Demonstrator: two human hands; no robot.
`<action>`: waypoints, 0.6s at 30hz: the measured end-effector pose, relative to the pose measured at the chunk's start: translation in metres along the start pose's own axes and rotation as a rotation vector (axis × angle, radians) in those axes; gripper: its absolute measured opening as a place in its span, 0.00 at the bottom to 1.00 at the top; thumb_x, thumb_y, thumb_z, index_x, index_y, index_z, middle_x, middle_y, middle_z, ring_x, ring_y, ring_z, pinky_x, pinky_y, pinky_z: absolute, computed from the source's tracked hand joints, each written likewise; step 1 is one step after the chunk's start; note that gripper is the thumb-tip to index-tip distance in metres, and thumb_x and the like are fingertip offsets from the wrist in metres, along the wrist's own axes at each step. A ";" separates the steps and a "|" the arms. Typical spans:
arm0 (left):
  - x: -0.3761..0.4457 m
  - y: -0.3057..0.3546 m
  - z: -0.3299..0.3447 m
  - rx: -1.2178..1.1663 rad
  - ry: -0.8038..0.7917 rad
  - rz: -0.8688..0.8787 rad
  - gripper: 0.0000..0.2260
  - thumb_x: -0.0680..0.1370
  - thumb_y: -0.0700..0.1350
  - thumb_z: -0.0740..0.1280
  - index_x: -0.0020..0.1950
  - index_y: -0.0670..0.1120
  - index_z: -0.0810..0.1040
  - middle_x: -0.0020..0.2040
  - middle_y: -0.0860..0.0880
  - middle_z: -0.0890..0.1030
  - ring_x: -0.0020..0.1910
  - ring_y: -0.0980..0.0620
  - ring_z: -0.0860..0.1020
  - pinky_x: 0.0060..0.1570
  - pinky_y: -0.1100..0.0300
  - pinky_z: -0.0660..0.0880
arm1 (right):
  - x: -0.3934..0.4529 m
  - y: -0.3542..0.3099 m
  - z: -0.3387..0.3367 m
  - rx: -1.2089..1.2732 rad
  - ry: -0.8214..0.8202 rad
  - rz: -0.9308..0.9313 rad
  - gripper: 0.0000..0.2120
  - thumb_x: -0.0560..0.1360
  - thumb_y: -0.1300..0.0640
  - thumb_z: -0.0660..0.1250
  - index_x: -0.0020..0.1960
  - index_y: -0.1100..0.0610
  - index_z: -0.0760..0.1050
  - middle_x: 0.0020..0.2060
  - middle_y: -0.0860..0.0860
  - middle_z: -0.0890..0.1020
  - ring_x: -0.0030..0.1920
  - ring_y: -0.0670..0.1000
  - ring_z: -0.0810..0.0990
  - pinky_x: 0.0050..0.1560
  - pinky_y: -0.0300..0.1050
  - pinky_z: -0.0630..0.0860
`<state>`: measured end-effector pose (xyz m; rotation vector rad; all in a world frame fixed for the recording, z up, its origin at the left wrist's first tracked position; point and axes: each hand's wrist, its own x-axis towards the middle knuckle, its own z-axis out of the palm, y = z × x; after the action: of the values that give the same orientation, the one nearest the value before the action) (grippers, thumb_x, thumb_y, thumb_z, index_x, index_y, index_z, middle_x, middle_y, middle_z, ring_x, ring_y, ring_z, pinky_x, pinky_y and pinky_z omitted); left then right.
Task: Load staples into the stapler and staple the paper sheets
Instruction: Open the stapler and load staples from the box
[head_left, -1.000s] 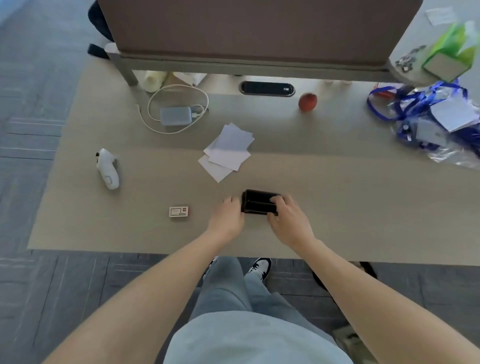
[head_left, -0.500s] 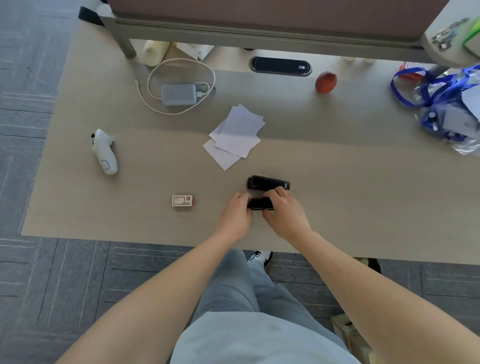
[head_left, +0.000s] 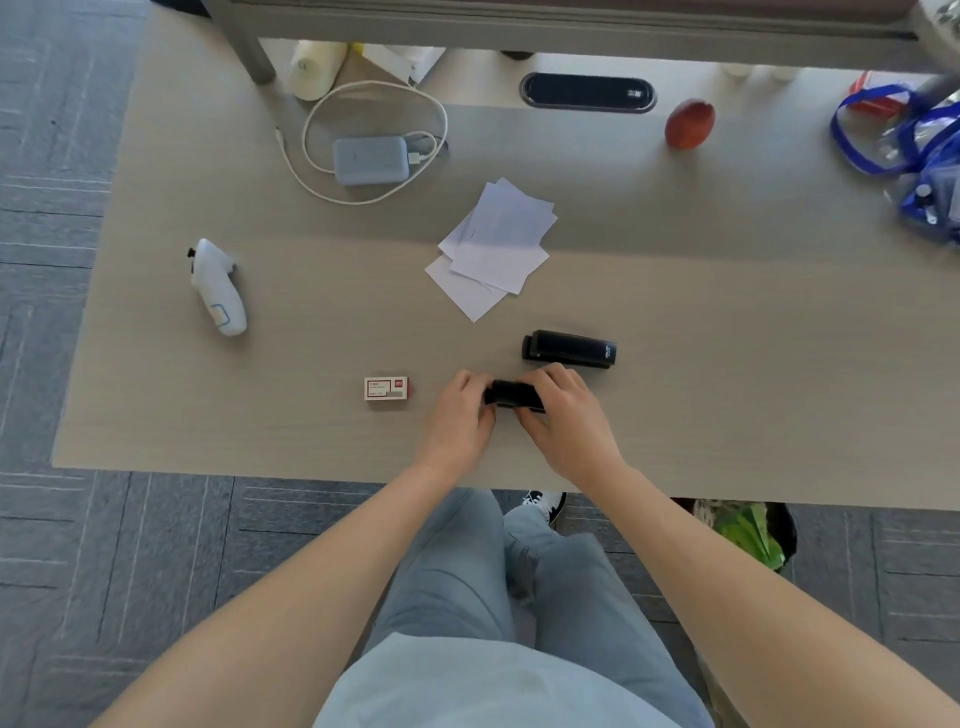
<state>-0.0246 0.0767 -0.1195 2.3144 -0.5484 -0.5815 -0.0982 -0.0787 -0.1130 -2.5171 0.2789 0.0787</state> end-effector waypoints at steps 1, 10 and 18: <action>-0.001 -0.004 0.001 0.007 0.013 0.019 0.11 0.75 0.35 0.66 0.57 0.42 0.77 0.52 0.44 0.75 0.48 0.41 0.77 0.45 0.42 0.76 | -0.001 -0.001 0.004 -0.006 0.023 -0.008 0.11 0.78 0.57 0.70 0.58 0.58 0.78 0.52 0.53 0.80 0.51 0.57 0.76 0.42 0.55 0.79; -0.006 -0.036 0.028 0.027 0.225 0.192 0.12 0.75 0.36 0.67 0.57 0.42 0.76 0.57 0.45 0.76 0.53 0.43 0.76 0.50 0.46 0.75 | -0.009 0.010 0.035 -0.075 0.285 -0.104 0.18 0.76 0.55 0.71 0.65 0.57 0.80 0.55 0.50 0.83 0.52 0.54 0.78 0.42 0.50 0.80; -0.009 -0.052 0.041 -0.100 0.323 0.299 0.11 0.78 0.37 0.68 0.59 0.45 0.77 0.54 0.51 0.75 0.51 0.48 0.77 0.49 0.52 0.75 | -0.012 0.017 0.057 -0.143 0.478 -0.191 0.18 0.77 0.54 0.72 0.66 0.52 0.81 0.54 0.48 0.84 0.49 0.54 0.77 0.45 0.45 0.77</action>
<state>-0.0426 0.0964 -0.1808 2.1202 -0.6737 -0.0875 -0.1133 -0.0578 -0.1681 -2.6628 0.2252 -0.6047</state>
